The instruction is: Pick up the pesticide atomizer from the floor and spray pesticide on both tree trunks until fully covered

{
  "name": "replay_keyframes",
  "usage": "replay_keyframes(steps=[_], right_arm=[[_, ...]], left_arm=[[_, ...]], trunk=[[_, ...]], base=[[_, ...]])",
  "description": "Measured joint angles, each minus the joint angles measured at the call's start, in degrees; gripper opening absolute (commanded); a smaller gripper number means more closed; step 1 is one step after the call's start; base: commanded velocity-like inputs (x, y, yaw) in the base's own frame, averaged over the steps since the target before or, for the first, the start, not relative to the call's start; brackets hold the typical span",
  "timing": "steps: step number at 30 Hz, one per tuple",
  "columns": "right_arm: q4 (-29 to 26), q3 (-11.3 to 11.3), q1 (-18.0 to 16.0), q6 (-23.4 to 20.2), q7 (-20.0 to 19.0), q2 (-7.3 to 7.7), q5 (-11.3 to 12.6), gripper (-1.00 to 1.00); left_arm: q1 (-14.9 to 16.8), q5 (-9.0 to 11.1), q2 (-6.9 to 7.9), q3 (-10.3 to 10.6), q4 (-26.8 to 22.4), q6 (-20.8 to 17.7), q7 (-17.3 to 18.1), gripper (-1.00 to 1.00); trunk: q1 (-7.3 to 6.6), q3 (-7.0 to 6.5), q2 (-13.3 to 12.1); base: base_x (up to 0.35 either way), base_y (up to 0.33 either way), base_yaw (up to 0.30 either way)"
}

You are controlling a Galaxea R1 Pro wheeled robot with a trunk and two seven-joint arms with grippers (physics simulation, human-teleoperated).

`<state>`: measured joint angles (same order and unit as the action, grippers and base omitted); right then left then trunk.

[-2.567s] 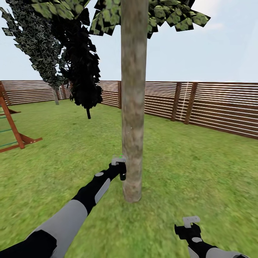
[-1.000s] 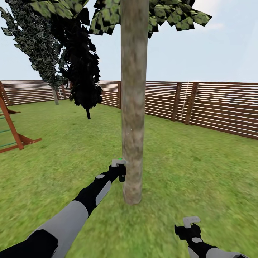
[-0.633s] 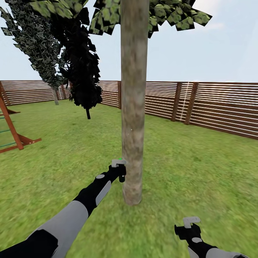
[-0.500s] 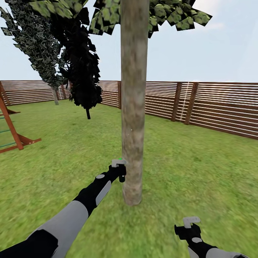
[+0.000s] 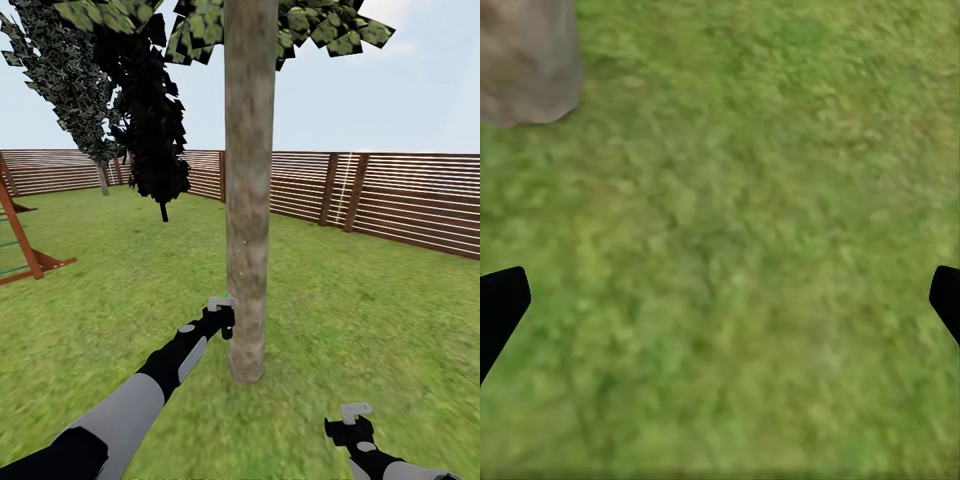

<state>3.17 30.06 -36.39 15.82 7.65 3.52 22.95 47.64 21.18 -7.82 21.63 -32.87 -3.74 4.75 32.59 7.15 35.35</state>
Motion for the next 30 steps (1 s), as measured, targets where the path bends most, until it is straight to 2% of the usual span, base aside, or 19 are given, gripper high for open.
replay_keyframes(steps=[7,8,11,15,19,21,22,23,25,28,29,30], right_arm=[[0.00,0.00,0.00,0.00,0.00,0.01,-0.01,1.00],[0.00,0.00,0.00,0.00,0.00,0.00,-0.01,1.00],[0.00,0.00,0.00,0.00,0.00,0.00,-0.01,1.00],[0.00,0.00,0.00,0.00,0.00,-0.03,-0.02,1.00],[0.00,0.00,0.00,0.00,0.00,-0.04,-0.01,1.00],[0.00,0.00,0.00,0.00,0.00,-0.03,-0.01,1.00],[0.00,0.00,0.00,0.00,-0.03,-0.04,-0.01,1.00],[0.00,0.00,0.00,0.00,-0.08,-0.04,-0.01,1.00],[0.00,0.00,0.00,0.00,-0.15,-0.02,-0.03,1.00],[0.01,0.07,0.00,-0.01,-0.22,-0.06,-0.05,1.00],[0.02,0.20,0.03,-0.01,-0.24,-0.08,-0.05,1.00],[0.06,0.29,0.05,0.00,-0.26,-0.08,-0.05,1.00]], left_arm=[[0.00,-0.01,0.02,-0.09,0.41,0.02,0.00,-1.00],[-0.03,-0.03,0.02,-0.08,2.85,0.17,-0.01,-1.00],[0.00,-0.01,0.01,-0.09,8.29,4.24,-0.01,-1.00],[-0.01,0.00,0.01,-0.16,12.66,6.38,0.00,-1.00],[0.00,0.06,0.04,0.02,13.12,6.51,0.00,-1.00],[0.01,0.08,0.01,0.08,11.64,6.09,0.05,-1.00],[0.02,0.09,0.00,0.09,10.00,5.57,0.08,-1.00],[0.02,0.11,0.02,0.03,7.58,3.37,0.09,-1.00],[0.02,0.14,0.11,-0.20,1.30,-3.64,0.07,-1.00],[0.01,0.29,0.29,-0.40,-6.12,-10.19,0.10,-1.00],[0.01,0.30,0.32,-0.99,-7.47,-11.61,0.09,-1.00],[0.01,0.29,0.34,-2.41,-8.50,-12.90,0.08,-1.00]], trunk=[[0.00,0.00,0.00],[0.00,0.01,0.00],[0.00,0.01,0.00],[0.00,0.01,0.00],[0.00,0.00,0.00],[0.00,0.00,0.00],[0.00,-0.01,0.00],[0.00,-0.01,0.01],[0.00,-0.01,0.01],[0.00,0.00,0.01],[0.00,0.00,0.01],[0.00,0.00,0.00]], base=[[-0.023,0.000,0.000],[0.000,0.000,0.000],[0.000,0.000,0.000],[0.000,0.000,0.000],[0.000,0.000,0.000],[0.000,0.000,0.000],[0.000,0.000,0.000],[0.000,0.000,0.000],[0.000,0.000,0.000],[0.000,0.000,0.000],[0.000,0.000,0.000],[0.000,0.000,0.000]])
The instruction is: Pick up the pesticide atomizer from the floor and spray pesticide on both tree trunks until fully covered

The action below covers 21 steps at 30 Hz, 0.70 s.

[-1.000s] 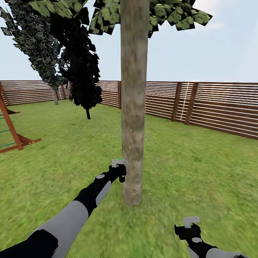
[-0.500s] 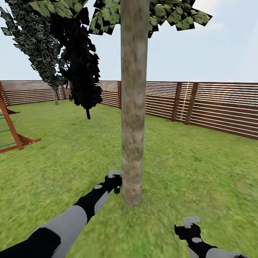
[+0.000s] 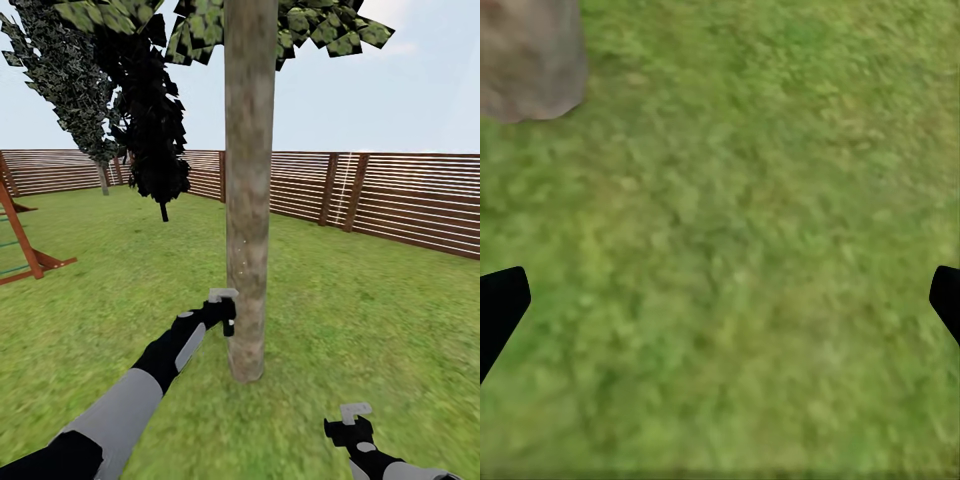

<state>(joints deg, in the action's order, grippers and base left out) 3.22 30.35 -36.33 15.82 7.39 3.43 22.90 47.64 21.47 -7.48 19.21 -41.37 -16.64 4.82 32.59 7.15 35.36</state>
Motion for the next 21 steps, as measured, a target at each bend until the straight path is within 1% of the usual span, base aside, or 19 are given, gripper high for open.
replay_keyframes(steps=[2,4,5,6,8,9,10,12,13,15,17,19,21], right_arm=[[0.02,0.02,0.17,0.00,-0.01,-0.02,0.00,1.00],[0.02,0.03,0.31,-0.01,-0.01,-0.01,0.01,1.00],[-0.01,0.05,0.35,-0.02,-0.01,-0.05,-0.02,1.00],[0.01,0.05,0.36,-0.01,-0.01,-0.07,-0.03,1.00],[-0.01,0.06,0.40,0.00,-0.01,-0.13,-0.04,1.00],[0.01,0.06,0.43,-0.01,-0.01,-0.15,-0.03,1.00],[0.00,0.06,0.45,-0.01,-0.01,-0.16,-0.04,1.00],[0.01,0.06,0.46,0.00,-0.01,-0.20,-0.04,1.00],[0.02,0.07,0.47,-0.04,-0.01,-0.32,-0.05,1.00],[0.03,0.06,0.47,-0.07,-0.01,-0.40,-0.05,1.00],[0.03,0.06,0.47,-0.08,-0.01,-0.43,-0.05,1.00],[0.03,0.07,0.47,-0.08,-0.04,-0.47,-0.05,1.00],[0.03,0.06,0.47,-0.09,-0.07,-0.51,-0.05,1.00]], left_arm=[[0.00,0.04,0.03,-1.03,-0.90,-0.85,0.01,-1.00],[-0.01,0.05,0.32,-1.55,-2.77,-4.54,0.01,-1.00],[0.00,0.06,0.61,-1.72,-4.63,-6.97,0.02,-1.00],[0.00,0.06,0.77,-1.78,-5.67,-8.12,0.05,-1.00],[0.00,0.00,0.99,-3.18,-7.77,-11.60,0.08,-1.00],[0.00,-0.02,1.03,-4.65,-9.29,-13.95,0.08,-1.00],[0.00,0.04,1.04,-5.45,-10.71,-15.63,0.09,-1.00],[0.03,0.09,1.05,-6.31,-13.87,-19.45,0.10,-1.00],[0.13,0.14,1.04,-6.65,-15.66,-23.86,0.07,-1.00],[0.64,0.07,1.00,-6.84,-16.46,-26.53,0.05,-1.00],[3.21,0.12,0.98,-7.26,-16.73,-28.08,0.07,-1.00],[5.96,0.16,0.92,-7.50,-16.79,-31.18,0.06,-1.00],[8.41,0.12,0.90,-7.86,-16.86,-33.32,0.04,-1.00]], trunk=[[0.00,0.00,0.00],[0.00,0.00,0.00],[0.00,0.00,0.00],[0.00,0.00,0.00],[0.00,0.00,0.00],[0.00,0.00,0.00],[0.00,0.00,0.00],[0.00,0.00,0.00],[0.00,0.00,0.00],[0.00,0.00,0.00],[0.00,-0.01,0.00],[0.00,-0.01,0.00],[0.00,-0.01,0.00]], base=[[0.000,0.000,0.000],[0.000,0.000,0.000],[0.000,0.000,0.000],[0.000,0.000,0.000],[0.000,0.000,0.000],[0.000,0.000,0.000],[0.000,0.000,0.000],[0.000,0.000,0.000],[0.000,0.000,0.000],[0.000,0.000,0.000],[0.000,0.000,0.000],[0.000,0.000,0.000],[0.000,0.000,0.000]])
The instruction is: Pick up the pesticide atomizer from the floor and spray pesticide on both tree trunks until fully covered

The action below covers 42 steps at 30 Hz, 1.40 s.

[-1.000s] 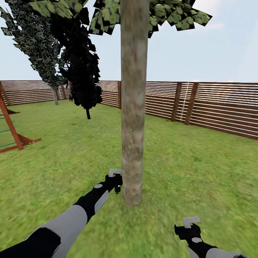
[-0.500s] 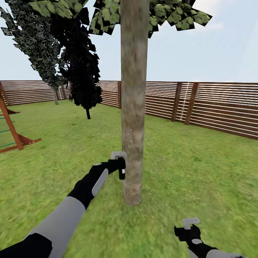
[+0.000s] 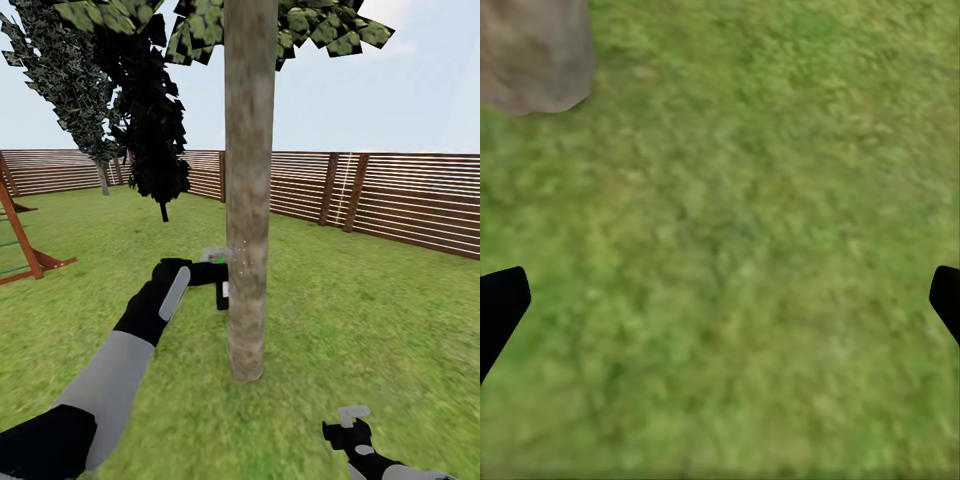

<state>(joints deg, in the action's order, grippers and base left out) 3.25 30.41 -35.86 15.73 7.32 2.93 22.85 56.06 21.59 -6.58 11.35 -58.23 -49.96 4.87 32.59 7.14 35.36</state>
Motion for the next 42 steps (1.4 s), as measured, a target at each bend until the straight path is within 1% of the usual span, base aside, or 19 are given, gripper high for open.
replay_keyframes(steps=[3,6,9,13,14,15,16,17,18,20,23,26,28,33,37,38,40,41,42], right_arm=[[0.00,0.00,0.00,0.00,-0.02,-0.02,0.00,1.00],[0.00,0.00,0.00,0.00,-0.02,-0.02,0.00,1.00],[0.00,0.00,0.00,0.00,-0.03,-0.03,0.00,1.00],[0.00,0.00,0.00,0.00,-0.03,-0.03,0.00,1.00],[0.00,0.00,0.00,0.00,-0.03,-0.03,0.00,1.00],[0.00,0.00,0.00,0.00,-0.03,-0.03,0.00,1.00],[0.00,0.00,0.00,0.00,-0.03,-0.03,0.00,1.00],[0.00,0.00,0.01,0.00,-0.03,-0.03,0.00,1.00],[0.00,0.00,0.03,0.00,-0.03,-0.03,0.00,1.00],[0.00,0.01,0.04,0.00,-0.03,-0.03,0.00,1.00],[0.00,0.00,0.04,0.00,-0.03,-0.03,0.00,1.00],[0.00,0.00,0.04,0.00,-0.01,0.03,0.00,1.00],[0.00,0.00,0.06,0.00,-0.02,-0.01,0.00,1.00],[0.00,0.00,0.04,0.00,-0.02,-0.01,0.01,1.00],[0.00,0.00,0.02,0.01,-0.02,0.00,0.00,1.00],[0.00,0.00,0.04,0.01,-0.01,0.00,0.00,1.00],[0.00,0.00,0.02,0.02,0.00,0.04,0.00,1.00],[0.00,0.00,0.03,0.01,-0.01,0.05,0.00,1.00],[0.00,0.00,0.02,0.01,0.00,0.05,0.00,1.00]], left_arm=[[4.81,-0.01,0.00,-2.61,0.02,-3.82,0.01,-1.00],[10.34,-0.07,0.00,-3.95,0.69,-6.07,0.03,-1.00],[16.66,0.08,-0.04,-4.27,3.50,-6.62,0.05,-1.00],[23.83,0.15,-0.17,-4.33,6.51,-6.80,0.05,-1.00],[25.08,0.12,-0.18,-4.33,7.11,-6.81,0.05,-1.00],[26.40,0.62,-0.21,-4.33,8.09,-6.81,0.06,-1.00],[28.08,2.20,-0.23,-4.33,9.32,-6.82,0.06,-1.00],[29.87,4.94,-0.21,-4.34,10.38,-6.82,0.07,-1.00],[31.10,6.03,-0.20,-4.34,10.82,-6.82,0.02,-1.00],[32.73,6.66,-0.19,-4.34,11.23,-6.82,-0.01,-1.00],[37.98,7.10,-0.19,-4.35,14.50,-6.82,-0.03,-1.00],[40.51,7.14,-0.19,-4.34,15.30,-6.82,-0.03,-1.00],[41.10,7.05,-0.19,-4.37,15.40,-6.82,-0.03,-1.00],[41.38,7.03,-0.16,-4.36,15.05,-6.82,-0.03,-1.00],[41.41,6.74,0.27,-4.40,14.66,-6.77,-0.08,-1.00],[41.41,6.63,0.47,-4.40,14.57,-6.72,-0.10,-1.00],[41.41,6.30,1.51,-4.42,14.50,-6.66,-0.13,-1.00],[41.41,5.86,2.10,-4.41,14.49,-6.65,-0.14,-1.00],[41.41,4.70,2.94,-4.41,14.51,-6.64,-0.15,-1.00]], trunk=[[0.00,0.00,0.00],[0.00,-0.01,-0.01],[0.00,0.00,0.00],[0.00,-0.01,0.01],[0.00,0.00,0.00],[0.00,0.00,0.00],[0.00,0.00,0.00],[0.00,0.00,0.00],[0.00,0.00,0.01],[0.00,0.00,0.00],[0.00,0.00,0.00],[0.00,0.00,0.01],[0.00,0.01,0.00],[0.00,0.01,0.00],[0.00,0.01,0.00],[0.00,0.01,0.00],[0.00,0.01,0.00],[0.00,0.01,0.00],[0.00,0.01,0.00]], base=[[0.000,0.000,0.000],[0.000,0.000,0.000],[0.000,0.000,0.000],[0.000,0.000,0.000],[0.000,0.000,0.000],[0.000,0.000,0.000],[0.000,0.000,0.000],[0.000,0.000,0.000],[0.000,0.000,0.000],[0.000,0.000,0.000],[0.000,0.000,0.000],[0.000,0.000,0.000],[0.000,0.000,0.000],[0.000,0.000,0.000],[0.000,0.000,0.000],[0.000,0.000,0.000],[0.000,0.000,0.000],[0.000,0.000,0.000],[0.000,0.000,0.000]])
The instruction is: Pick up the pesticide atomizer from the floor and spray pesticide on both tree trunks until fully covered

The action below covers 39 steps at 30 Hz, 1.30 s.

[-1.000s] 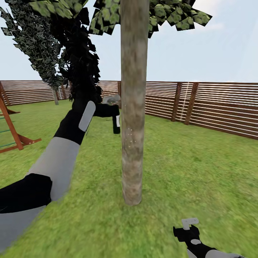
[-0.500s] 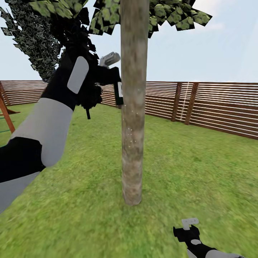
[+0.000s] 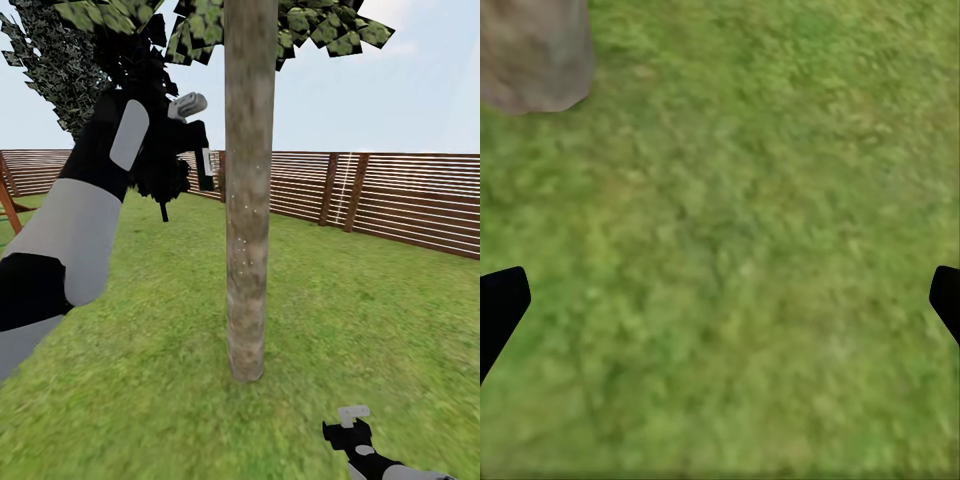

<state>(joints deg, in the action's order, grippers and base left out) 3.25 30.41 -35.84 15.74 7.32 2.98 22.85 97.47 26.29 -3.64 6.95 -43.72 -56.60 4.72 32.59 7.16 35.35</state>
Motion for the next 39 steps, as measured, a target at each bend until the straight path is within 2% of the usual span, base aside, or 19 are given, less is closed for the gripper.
replay_keyframes(steps=[2,7,9,11,12,16,17,18,20,22,29,33,36,39], right_arm=[[0.00,0.00,0.02,0.00,0.02,-0.01,0.00,1.00],[0.00,0.00,0.05,-0.01,-0.01,-0.04,0.00,1.00],[0.00,0.01,0.07,0.00,0.00,-0.07,0.00,1.00],[0.00,0.00,0.06,0.00,0.02,-0.08,0.00,1.00],[0.00,0.02,0.05,-0.01,0.00,-0.08,0.00,1.00],[0.00,0.05,0.02,-0.01,-0.02,-0.08,0.00,1.00],[0.00,0.06,0.02,-0.01,0.01,-0.08,0.00,1.00],[0.00,0.07,0.03,-0.01,-0.01,-0.08,0.00,1.00],[0.00,0.07,0.04,-0.01,0.01,-0.08,0.00,1.00],[0.00,0.08,0.04,-0.01,0.00,-0.08,0.00,1.00],[0.00,0.07,0.00,-0.01,0.00,-0.08,0.00,1.00],[0.00,0.08,0.03,-0.01,0.01,-0.08,0.00,1.00],[0.00,0.07,0.05,-0.01,0.01,-0.08,0.00,1.00],[0.00,0.03,0.06,-0.01,-0.01,-0.08,0.00,1.00]], left_arm=[[0.00,-1.38,0.87,0.00,0.05,-0.06,0.02,-1.00],[0.00,-1.20,0.78,0.09,0.02,-0.16,0.17,-1.00],[0.00,-0.93,-0.35,0.09,0.01,-0.22,0.23,-1.00],[0.00,-0.42,-3.38,0.13,0.00,-0.21,0.24,-1.00],[0.00,-0.76,-4.41,0.12,0.02,-0.20,0.23,-1.00],[0.00,-1.13,-5.65,0.09,-0.04,-0.20,0.27,-1.00],[0.00,-0.81,-5.72,0.11,-0.05,-0.21,0.28,-1.00],[0.00,0.95,-5.79,0.11,-0.05,-0.20,0.28,-1.00],[0.00,3.21,-5.83,0.15,-0.05,-0.19,0.23,-1.00],[0.00,3.81,-5.81,0.17,0.05,-0.18,0.21,-1.00],[0.00,4.02,-5.57,0.14,0.75,-0.05,0.11,-1.00],[-0.02,3.70,-2.67,0.10,1.62,0.00,0.06,-1.00],[0.00,3.89,-1.89,0.19,1.62,0.00,0.07,-1.00],[0.00,3.93,-1.76,1.98,1.62,0.00,0.07,-1.00]], trunk=[[0.00,0.00,0.00],[0.00,0.00,0.00],[0.00,0.00,0.00],[0.00,0.00,0.00],[0.00,0.00,0.00],[0.00,0.00,0.00],[0.00,0.00,0.00],[0.00,0.00,0.00],[0.00,0.00,0.00],[0.00,0.00,0.00],[0.00,0.00,0.00],[0.00,0.00,0.00],[0.00,0.00,0.00],[0.00,0.00,0.00]], base=[[0.000,0.000,0.000],[0.000,0.000,0.000],[0.000,0.000,0.000],[0.000,0.000,0.000],[0.000,0.000,0.000],[0.000,0.000,0.000],[0.000,0.000,0.000],[0.000,0.000,0.000],[0.000,0.000,0.000],[0.000,0.000,0.000],[0.000,0.000,0.000],[0.000,0.000,0.000],[0.000,0.000,0.000],[0.000,0.000,0.000]])
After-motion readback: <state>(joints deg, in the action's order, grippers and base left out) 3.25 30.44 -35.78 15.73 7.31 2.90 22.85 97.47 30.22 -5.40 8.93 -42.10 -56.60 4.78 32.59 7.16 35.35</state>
